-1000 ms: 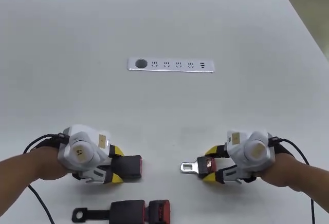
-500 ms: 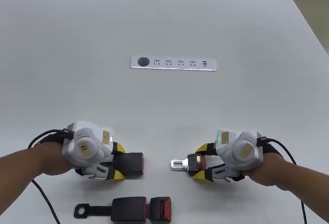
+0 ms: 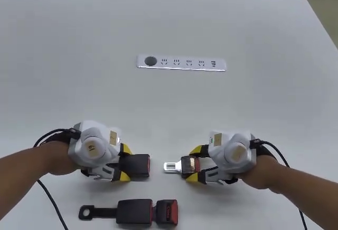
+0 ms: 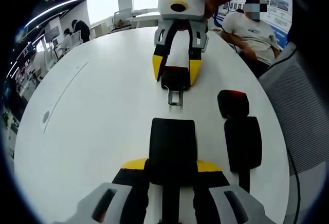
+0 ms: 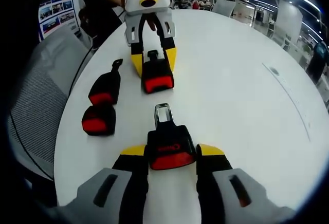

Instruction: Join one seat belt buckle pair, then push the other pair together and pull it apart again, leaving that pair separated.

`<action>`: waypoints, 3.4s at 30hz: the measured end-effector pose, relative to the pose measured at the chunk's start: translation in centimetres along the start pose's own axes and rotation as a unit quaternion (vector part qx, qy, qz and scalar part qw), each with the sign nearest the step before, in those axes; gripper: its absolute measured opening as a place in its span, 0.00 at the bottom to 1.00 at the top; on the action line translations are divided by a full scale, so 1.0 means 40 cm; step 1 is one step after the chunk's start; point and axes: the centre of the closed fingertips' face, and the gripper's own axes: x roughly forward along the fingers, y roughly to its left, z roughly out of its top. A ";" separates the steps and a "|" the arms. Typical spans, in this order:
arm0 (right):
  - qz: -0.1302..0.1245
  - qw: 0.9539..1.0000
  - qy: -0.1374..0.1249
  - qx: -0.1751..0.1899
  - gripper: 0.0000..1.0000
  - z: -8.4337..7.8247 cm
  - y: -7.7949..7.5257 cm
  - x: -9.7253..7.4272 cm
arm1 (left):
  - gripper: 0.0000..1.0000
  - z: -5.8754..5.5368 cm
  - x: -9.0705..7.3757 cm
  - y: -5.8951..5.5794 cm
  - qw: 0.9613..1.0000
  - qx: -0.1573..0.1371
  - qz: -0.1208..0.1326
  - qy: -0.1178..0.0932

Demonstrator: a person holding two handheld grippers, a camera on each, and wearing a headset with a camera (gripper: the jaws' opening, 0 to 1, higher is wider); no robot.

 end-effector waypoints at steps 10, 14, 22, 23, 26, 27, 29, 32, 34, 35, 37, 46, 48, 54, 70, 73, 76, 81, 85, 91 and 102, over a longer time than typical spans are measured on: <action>0.001 1.000 -0.012 0.001 0.34 0.031 0.006 0.030 | 0.34 -0.004 0.002 0.004 1.000 0.002 0.000 0.004; 0.005 1.000 -0.019 0.001 0.34 0.044 0.014 0.036 | 0.34 -0.006 0.003 0.005 1.000 0.003 -0.001 0.007; 0.009 1.000 -0.023 -0.004 0.34 0.068 0.019 0.066 | 0.33 -0.005 0.004 0.005 1.000 0.007 -0.002 0.007; 0.012 1.000 -0.026 -0.006 0.34 0.077 0.023 0.075 | 0.33 -0.005 0.004 0.005 1.000 0.009 -0.003 0.008; 0.009 1.000 -0.020 -0.015 0.34 0.079 0.019 0.081 | 0.33 -0.004 0.004 0.004 1.000 0.014 -0.004 0.010; 0.011 1.000 -0.022 -0.008 0.34 0.078 0.022 0.080 | 0.33 -0.004 0.003 0.003 1.000 0.014 -0.004 0.009; 0.012 1.000 -0.023 -0.008 0.34 0.078 0.025 0.079 | 0.33 -0.002 0.002 0.001 1.000 0.015 -0.005 0.007; 0.012 1.000 -0.019 -0.009 0.34 0.083 0.029 0.081 | 0.33 -0.002 0.002 0.001 1.000 0.017 -0.007 0.008; 0.014 1.000 -0.017 -0.008 0.33 0.085 0.028 0.083 | 0.33 -0.001 0.003 0.001 1.000 0.021 -0.008 0.012; 0.014 1.000 -0.018 -0.009 0.33 0.086 0.028 0.083 | 0.33 -0.001 0.003 0.000 1.000 0.021 -0.009 0.012; 0.016 1.000 -0.017 -0.010 0.33 0.088 0.028 0.086 | 0.33 -0.001 0.003 0.000 1.000 0.020 -0.010 0.013; 0.009 1.000 -0.022 -0.009 0.33 0.121 0.043 0.107 | 0.32 -0.003 0.005 0.001 1.000 0.015 -0.009 0.017; 0.009 1.000 -0.022 -0.006 0.33 0.124 0.040 0.110 | 0.32 -0.002 0.005 0.001 1.000 0.015 -0.008 0.017; 0.002 1.000 -0.015 -0.009 0.33 0.119 0.039 0.108 | 0.32 -0.002 0.006 0.001 1.000 0.013 -0.007 0.014; 0.007 1.000 -0.006 -0.018 0.33 0.120 0.038 0.106 | 0.32 0.002 0.008 0.003 1.000 0.008 -0.006 0.015; 0.007 1.000 -0.003 -0.019 0.33 0.118 0.036 0.108 | 0.32 0.002 0.007 0.004 1.000 0.004 -0.003 0.014; 0.007 1.000 0.000 -0.019 0.33 0.117 0.036 0.108 | 0.32 0.004 0.005 0.002 1.000 -0.001 0.001 0.011; 0.009 1.000 0.003 -0.022 0.33 0.116 0.035 0.108 | 0.32 0.005 0.005 0.003 1.000 -0.002 0.002 0.012; 0.010 1.000 0.005 -0.023 0.33 0.115 0.034 0.108 | 0.33 0.005 0.005 0.003 1.000 -0.001 0.001 0.013; 0.013 1.000 0.005 -0.027 0.33 0.116 0.034 0.108 | 0.33 0.002 0.005 0.004 1.000 0.001 0.001 0.013; 0.016 0.999 0.004 -0.030 0.33 0.116 0.033 0.111 | 0.33 0.000 0.006 0.005 1.000 0.003 0.001 0.020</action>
